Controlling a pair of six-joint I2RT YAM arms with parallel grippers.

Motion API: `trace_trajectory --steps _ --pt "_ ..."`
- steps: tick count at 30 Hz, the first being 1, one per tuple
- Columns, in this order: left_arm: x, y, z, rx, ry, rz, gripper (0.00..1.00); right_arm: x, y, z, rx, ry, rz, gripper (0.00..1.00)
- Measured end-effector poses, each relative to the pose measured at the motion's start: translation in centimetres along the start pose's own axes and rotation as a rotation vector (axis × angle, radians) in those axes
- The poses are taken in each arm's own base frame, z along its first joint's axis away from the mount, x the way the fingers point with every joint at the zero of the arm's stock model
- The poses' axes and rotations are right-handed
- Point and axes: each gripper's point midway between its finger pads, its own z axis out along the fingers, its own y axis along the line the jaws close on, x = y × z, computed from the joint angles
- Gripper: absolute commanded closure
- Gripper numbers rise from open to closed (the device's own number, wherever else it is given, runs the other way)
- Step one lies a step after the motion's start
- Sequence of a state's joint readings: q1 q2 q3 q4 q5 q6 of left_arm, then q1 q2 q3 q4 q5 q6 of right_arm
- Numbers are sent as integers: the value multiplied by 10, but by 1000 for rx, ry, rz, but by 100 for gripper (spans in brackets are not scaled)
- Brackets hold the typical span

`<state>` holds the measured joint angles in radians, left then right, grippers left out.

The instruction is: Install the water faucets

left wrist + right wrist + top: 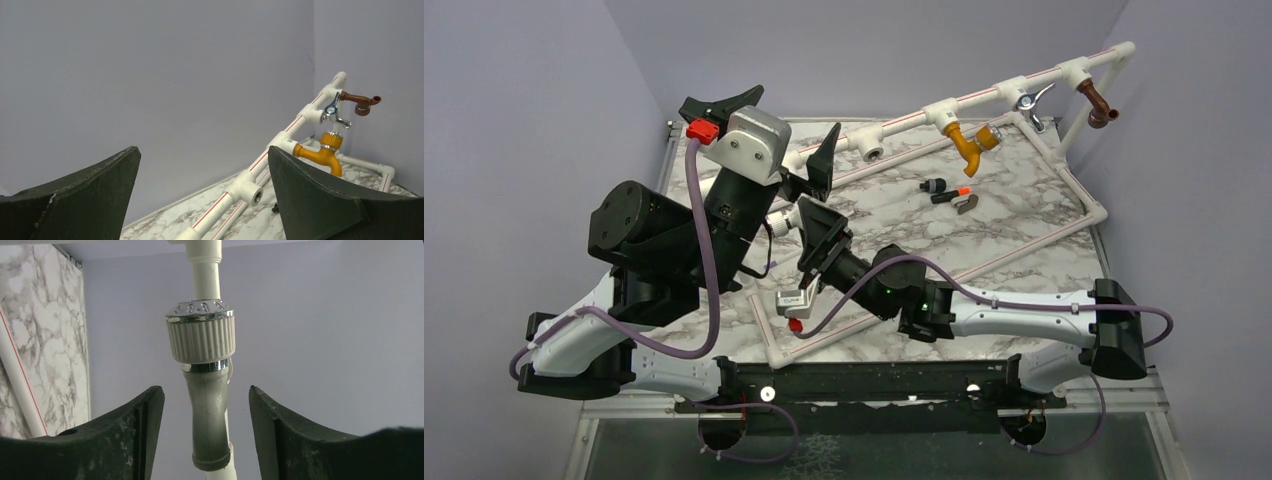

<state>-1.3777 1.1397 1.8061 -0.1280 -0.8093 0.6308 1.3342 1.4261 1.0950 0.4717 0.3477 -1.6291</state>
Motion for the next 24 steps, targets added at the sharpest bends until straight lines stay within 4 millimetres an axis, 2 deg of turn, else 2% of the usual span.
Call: trace_trajectory --steps 2,6,8,9,13,14,19,24 --pt "0 0 -1 2 0 0 1 0 0 2 15 11 3 44" --pt "-2 -1 -2 5 0 -1 1 -3 5 7 25 15 4 45" --pt "-3 -1 -4 6 -3 -1 1 -5 4 9 36 13 9 48" --pt "-3 0 -4 5 -3 -2 1 -6 3 9 42 11 13 54" --pt "-5 2 -6 2 -5 -7 1 -10 -1 10 78 13 37 96" --pt "-6 2 -7 2 -6 -8 1 -10 -3 10 89 15 45 99" --pt "-8 6 -9 -5 -8 -12 1 -10 -6 10 133 28 145 99" --pt "-9 7 -11 -8 -9 -17 1 -8 -12 9 248 40 399 99"
